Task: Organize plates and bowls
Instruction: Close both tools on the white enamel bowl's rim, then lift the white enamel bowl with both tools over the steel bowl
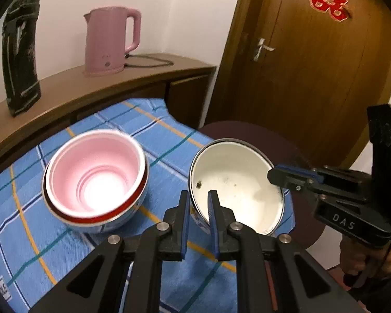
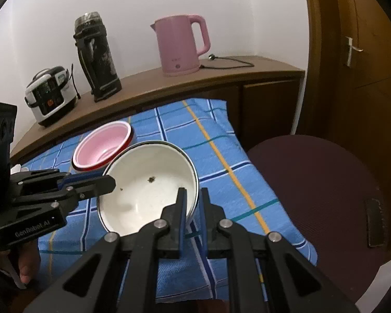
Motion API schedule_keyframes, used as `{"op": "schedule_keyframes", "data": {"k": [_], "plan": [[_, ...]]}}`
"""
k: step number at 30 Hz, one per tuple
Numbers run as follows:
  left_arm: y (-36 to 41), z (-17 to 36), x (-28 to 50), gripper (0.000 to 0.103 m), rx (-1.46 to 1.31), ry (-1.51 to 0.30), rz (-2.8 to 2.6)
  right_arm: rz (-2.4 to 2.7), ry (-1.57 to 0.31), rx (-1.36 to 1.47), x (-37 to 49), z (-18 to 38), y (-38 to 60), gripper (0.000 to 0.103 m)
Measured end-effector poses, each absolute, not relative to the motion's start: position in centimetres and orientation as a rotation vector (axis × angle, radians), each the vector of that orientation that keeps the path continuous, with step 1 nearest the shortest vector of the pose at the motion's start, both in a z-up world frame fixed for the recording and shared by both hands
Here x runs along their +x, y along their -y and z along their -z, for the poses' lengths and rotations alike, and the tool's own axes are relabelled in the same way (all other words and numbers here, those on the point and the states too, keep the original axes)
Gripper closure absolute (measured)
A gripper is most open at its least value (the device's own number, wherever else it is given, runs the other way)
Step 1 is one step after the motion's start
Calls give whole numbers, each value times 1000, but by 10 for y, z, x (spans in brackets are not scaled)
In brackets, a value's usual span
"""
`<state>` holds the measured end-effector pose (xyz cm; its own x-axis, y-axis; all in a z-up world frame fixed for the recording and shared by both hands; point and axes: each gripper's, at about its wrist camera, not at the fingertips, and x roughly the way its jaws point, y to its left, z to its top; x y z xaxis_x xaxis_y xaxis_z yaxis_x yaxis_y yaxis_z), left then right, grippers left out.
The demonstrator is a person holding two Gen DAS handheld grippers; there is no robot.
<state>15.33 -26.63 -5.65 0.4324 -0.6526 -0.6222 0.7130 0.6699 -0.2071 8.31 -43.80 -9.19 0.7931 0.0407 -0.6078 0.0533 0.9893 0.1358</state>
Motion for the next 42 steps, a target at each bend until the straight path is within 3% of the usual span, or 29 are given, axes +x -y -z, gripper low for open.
{"op": "schedule_keyframes", "data": {"k": [27,42], "plan": [[215,2,168,88,-81,-545,917,-55,-486,92,75,13,400,94],[180,-8,188,88,-198,-508,868,-121,-455,67,104,-2,372,94]]}}
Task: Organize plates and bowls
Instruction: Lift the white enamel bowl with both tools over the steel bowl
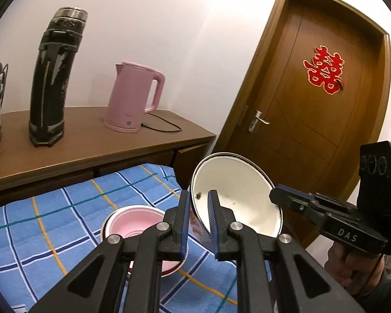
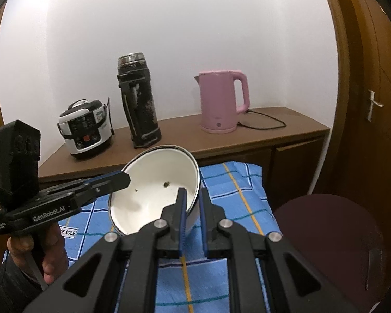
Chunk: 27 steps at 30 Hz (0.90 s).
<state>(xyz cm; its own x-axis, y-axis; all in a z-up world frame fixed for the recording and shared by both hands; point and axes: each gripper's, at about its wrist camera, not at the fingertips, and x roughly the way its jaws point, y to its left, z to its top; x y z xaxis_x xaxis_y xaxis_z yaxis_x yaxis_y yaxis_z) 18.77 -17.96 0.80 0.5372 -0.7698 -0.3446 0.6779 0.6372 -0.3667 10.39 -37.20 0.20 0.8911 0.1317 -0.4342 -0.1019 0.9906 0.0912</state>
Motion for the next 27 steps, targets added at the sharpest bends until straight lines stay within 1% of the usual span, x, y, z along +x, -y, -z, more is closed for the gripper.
{"op": "schedule_keyframes", "data": {"k": [10,27], "plan": [[165,-1,199,88,-238,-523,826,-155,-463,52,125,-4,359,94],[149,15,218,88,-287,-573,753,-178,-547,52,161,18,344,94]]}}
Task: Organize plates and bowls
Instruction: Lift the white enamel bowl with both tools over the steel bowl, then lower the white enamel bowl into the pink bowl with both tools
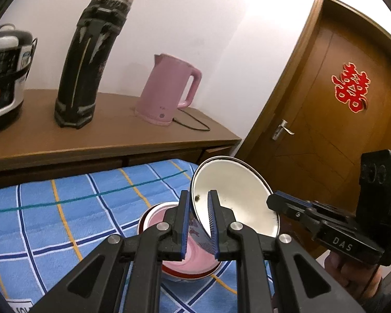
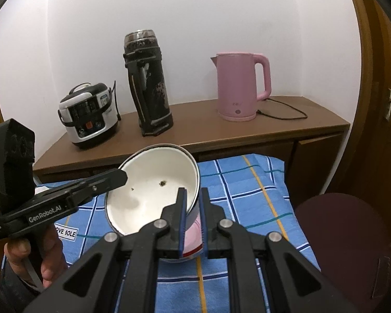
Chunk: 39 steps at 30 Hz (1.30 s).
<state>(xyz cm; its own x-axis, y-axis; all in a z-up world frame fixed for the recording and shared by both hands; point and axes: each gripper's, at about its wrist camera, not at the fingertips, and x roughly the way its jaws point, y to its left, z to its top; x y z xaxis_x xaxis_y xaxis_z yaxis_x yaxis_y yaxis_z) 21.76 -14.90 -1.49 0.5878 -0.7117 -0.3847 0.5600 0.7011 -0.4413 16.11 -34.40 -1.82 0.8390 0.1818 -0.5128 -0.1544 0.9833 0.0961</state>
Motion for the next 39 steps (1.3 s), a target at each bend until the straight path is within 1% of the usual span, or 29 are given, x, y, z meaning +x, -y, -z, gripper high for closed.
{"op": "schedule_keyframes", "data": {"k": [39], "plan": [[153,36,234,88,-237,-657,695,-169,-639,39,191,46,343,93]]}}
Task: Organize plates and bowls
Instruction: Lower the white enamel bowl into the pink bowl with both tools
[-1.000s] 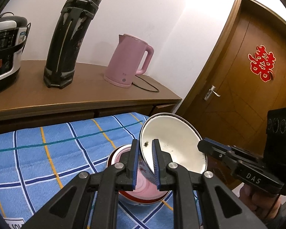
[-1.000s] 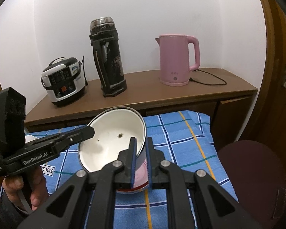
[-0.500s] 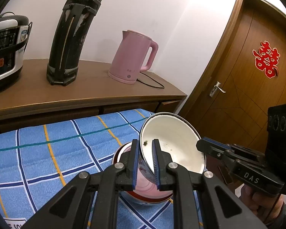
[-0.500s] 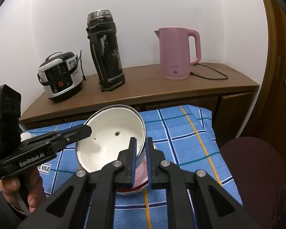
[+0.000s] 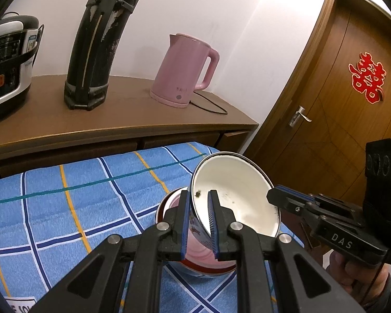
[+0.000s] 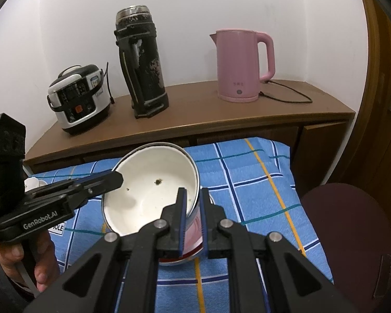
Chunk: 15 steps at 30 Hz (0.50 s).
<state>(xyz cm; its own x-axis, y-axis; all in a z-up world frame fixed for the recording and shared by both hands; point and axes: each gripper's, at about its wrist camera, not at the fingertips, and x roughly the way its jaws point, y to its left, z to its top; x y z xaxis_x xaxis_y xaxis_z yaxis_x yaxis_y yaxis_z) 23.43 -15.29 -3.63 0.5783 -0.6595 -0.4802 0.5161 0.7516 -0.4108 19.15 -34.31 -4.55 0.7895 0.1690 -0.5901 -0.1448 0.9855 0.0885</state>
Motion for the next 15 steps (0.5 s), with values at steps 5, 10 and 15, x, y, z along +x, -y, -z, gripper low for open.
{"op": "schedule_keyframes", "data": {"k": [5,10,15], "plan": [[153,37,235,88,-238,-665,698,-165,-650,33,194,48,343,93],[154,39,236,88,-238,-675,700,-162,-675,37,200,53,343,93],[156,43,238,88,-240,-696,704,-159,-706,35,205,60,345,92]]}}
